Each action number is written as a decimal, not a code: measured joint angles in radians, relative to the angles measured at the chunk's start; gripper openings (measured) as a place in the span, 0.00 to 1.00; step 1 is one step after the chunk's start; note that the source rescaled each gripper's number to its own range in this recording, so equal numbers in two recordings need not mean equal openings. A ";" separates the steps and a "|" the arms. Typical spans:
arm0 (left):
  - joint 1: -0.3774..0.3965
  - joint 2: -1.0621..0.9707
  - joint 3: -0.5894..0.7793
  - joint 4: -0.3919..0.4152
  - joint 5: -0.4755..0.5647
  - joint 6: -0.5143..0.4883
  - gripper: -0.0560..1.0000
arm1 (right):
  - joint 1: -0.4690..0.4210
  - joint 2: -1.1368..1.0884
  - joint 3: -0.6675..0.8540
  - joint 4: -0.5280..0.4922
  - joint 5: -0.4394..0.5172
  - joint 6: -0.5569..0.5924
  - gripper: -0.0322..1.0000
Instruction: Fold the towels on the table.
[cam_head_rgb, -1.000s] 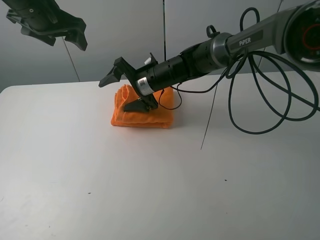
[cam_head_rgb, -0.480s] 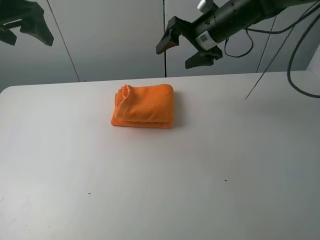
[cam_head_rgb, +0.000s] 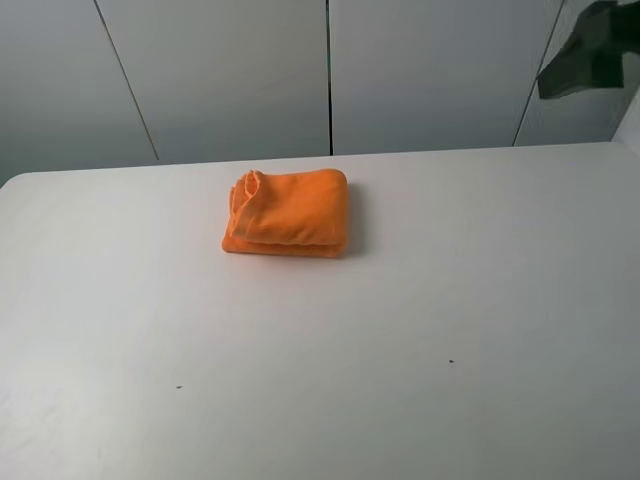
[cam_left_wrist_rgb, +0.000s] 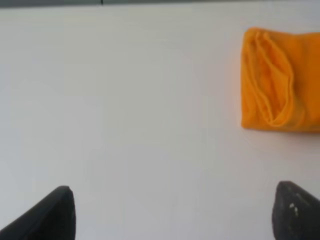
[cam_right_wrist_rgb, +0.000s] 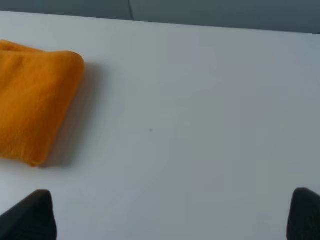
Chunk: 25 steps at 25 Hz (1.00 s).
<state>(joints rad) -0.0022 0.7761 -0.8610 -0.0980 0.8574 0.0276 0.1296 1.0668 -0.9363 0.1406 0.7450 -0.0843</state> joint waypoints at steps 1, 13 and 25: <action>0.000 -0.068 0.014 -0.002 0.002 0.000 1.00 | 0.000 -0.067 0.038 -0.009 0.005 0.010 1.00; 0.000 -0.537 0.048 0.105 0.244 -0.018 1.00 | 0.000 -0.836 0.278 -0.077 0.289 0.020 1.00; 0.000 -0.671 0.294 0.110 0.274 0.013 1.00 | 0.000 -1.063 0.424 -0.178 0.352 0.055 1.00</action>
<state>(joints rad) -0.0022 0.1050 -0.5675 0.0116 1.1313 0.0402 0.1296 0.0036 -0.5124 -0.0377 1.0973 -0.0291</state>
